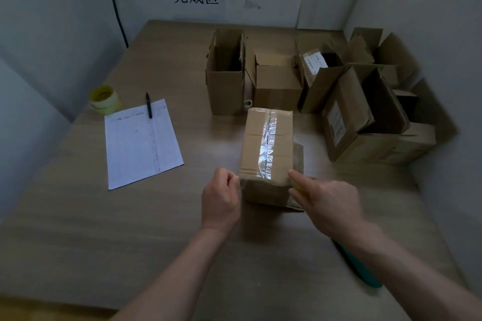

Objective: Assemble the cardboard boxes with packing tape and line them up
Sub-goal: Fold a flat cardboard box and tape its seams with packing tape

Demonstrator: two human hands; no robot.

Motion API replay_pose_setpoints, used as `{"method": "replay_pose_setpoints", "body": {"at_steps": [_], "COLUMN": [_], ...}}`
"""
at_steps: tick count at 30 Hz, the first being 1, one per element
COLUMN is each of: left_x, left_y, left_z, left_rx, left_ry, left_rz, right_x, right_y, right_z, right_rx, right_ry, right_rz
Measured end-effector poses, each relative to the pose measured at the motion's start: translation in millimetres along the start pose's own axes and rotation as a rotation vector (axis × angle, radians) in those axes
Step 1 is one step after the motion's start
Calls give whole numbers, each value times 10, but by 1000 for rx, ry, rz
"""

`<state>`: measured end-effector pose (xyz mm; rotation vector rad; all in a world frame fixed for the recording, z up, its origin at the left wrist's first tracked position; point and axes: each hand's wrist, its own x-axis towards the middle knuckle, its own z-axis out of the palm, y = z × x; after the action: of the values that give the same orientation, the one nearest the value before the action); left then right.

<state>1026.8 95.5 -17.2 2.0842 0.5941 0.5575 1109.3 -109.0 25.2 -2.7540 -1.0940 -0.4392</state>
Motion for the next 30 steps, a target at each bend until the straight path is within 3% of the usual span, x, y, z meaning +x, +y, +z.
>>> {"method": "replay_pose_setpoints", "body": {"at_steps": [10, 13, 15, 16, 18, 20, 22, 30], "left_x": [194, 275, 351, 382, 460, 565, 698, 1032], "left_y": [-229, -274, -260, -256, -254, -288, -321, -430], "left_z": [91, 112, 97, 79, 61, 139, 254, 388], "left_rx": [-23, -110, -186, -179, -11, 228, 360, 343], "left_ry": [-124, -179, -128, -102, -151, -344, -486, -508], "left_rz": [-45, -221, -363, -330, 69, 531, 794, 1089], "right_x": [-7, -22, -8, -3, 3, -4, -11, 48], "right_y": [106, 147, 160, 165, 171, 175, 170, 131], "right_z": [292, 365, 410, 424, 448, 461, 463, 455], "right_rx": [68, 104, 113, 119, 131, 132, 131, 169], "right_ry": [30, 82, 103, 105, 105, 111, 114, 94], "right_rz": [-22, -38, -58, -66, -75, -75, -74, -14]}}
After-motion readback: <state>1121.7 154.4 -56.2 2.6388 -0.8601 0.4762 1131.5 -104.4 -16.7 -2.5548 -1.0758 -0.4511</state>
